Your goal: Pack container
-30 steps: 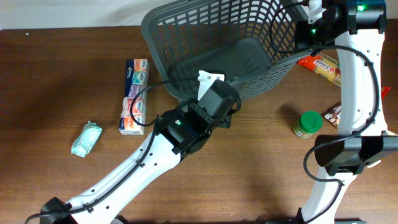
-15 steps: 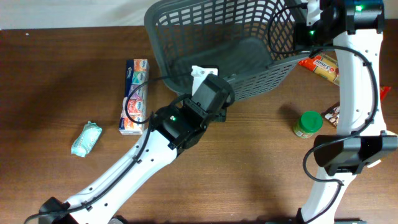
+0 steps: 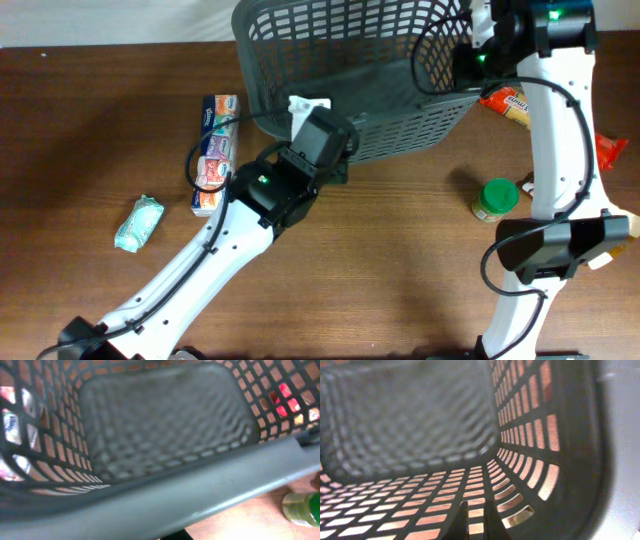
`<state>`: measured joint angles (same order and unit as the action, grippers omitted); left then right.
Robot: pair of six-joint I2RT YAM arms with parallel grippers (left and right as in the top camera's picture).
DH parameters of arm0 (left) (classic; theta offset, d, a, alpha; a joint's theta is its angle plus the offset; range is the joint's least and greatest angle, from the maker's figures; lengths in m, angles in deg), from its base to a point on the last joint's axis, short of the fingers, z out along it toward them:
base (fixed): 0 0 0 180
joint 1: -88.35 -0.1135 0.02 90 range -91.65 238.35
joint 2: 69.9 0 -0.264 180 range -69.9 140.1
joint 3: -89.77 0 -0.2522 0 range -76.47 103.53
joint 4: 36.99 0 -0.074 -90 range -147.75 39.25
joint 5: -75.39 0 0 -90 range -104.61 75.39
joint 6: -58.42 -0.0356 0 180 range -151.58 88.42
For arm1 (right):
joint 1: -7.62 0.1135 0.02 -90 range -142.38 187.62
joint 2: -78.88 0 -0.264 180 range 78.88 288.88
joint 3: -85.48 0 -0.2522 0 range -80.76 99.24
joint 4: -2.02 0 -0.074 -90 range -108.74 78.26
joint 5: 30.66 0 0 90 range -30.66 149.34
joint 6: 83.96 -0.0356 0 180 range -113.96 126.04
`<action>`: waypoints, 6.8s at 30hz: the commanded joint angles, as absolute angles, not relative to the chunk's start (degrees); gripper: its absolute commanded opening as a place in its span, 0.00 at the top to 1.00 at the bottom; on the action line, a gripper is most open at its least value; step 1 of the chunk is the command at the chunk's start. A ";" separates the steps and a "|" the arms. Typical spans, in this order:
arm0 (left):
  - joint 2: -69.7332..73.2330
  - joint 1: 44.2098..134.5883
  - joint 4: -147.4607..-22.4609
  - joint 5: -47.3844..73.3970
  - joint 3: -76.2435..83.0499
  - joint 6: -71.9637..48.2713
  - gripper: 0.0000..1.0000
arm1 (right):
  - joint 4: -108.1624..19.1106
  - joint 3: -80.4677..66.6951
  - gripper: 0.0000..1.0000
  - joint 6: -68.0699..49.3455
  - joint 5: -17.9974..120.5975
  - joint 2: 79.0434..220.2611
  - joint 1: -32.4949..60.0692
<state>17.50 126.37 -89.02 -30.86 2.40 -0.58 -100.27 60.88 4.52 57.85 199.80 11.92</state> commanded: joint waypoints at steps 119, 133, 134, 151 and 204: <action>-3.77 101.96 -108.18 -59.84 3.60 -7.44 0.00 | -109.08 40.07 0.01 -2.46 54.17 172.11 -15.38; -1.21 101.96 -109.84 -59.84 3.60 -7.44 0.00 | -103.53 20.64 0.01 -2.39 52.12 172.02 -15.23; -1.21 101.96 -109.84 -59.84 3.60 -7.44 0.00 | -102.44 19.42 0.01 -2.21 52.12 172.02 -15.21; -1.21 101.96 -109.84 -59.84 3.60 -7.44 0.00 | -81.93 -1.65 0.01 1.76 51.88 172.09 -14.62; -1.21 101.96 -109.84 -59.84 3.60 -7.44 0.00 | -73.13 -6.00 0.01 1.15 61.15 180.57 -4.39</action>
